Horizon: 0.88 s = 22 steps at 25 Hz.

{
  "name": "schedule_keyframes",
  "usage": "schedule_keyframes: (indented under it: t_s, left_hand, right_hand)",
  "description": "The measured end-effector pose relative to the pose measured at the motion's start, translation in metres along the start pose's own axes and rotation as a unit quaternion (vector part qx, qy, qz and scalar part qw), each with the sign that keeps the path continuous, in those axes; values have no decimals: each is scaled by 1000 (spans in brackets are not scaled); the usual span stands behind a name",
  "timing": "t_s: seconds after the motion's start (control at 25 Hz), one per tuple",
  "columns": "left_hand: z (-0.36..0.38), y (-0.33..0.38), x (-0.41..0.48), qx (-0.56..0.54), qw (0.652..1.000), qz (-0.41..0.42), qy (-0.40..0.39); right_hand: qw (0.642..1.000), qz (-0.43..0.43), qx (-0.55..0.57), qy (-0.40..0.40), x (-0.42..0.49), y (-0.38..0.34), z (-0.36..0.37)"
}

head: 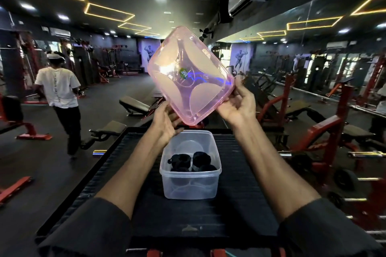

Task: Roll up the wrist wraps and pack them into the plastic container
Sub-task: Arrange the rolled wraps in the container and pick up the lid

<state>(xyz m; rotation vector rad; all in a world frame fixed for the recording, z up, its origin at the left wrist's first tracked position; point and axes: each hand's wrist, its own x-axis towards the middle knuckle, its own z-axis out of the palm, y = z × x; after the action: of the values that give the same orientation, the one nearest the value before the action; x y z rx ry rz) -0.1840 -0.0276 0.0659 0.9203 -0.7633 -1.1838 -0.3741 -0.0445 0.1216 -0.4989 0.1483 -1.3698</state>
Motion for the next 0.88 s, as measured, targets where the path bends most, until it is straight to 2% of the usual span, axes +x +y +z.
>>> schedule_keyframes:
  t_s: [0.12,0.2,0.28,0.36,0.44,0.52,0.6,0.64,0.72,0.8,0.88]
  left_hand:
    - [-10,27,0,-129,989,76,-5]
    - [-23,37,-1,-114,986,115,29]
    - [-33,37,-3,-67,985,155,27]
    - [-34,29,-15,-19,986,163,0]
    - [-32,14,-28,-7,991,130,-35]
    - [-35,-3,-28,-22,997,66,-33]
    - [-39,-11,-29,-46,999,-23,-11]
    - [-43,-16,-28,-43,999,-29,-10]
    - [-50,-28,-30,-3,999,12,-44]
    - [-59,-44,-29,101,988,92,-69]
    - [-68,-61,-22,209,969,120,-49]
  right_hand:
    - [981,59,-165,-87,-14,5,-28]
    - [954,87,-238,-158,-14,-7,-41]
    - [940,82,-276,-184,-10,-14,-40]
    - [925,39,-346,-154,-7,-9,-36]
    - [900,-44,-420,-104,-7,6,-42]
    - [884,-104,-448,-90,-10,19,-56]
    - [876,-122,-455,-106,-11,27,-69]
    - [872,-121,-463,-102,-10,29,-72]
    - [869,-102,-476,-84,-1,33,-86]
    - [871,-79,-480,-69,3,43,-101]
    - [860,-72,-503,-47,5,54,-116]
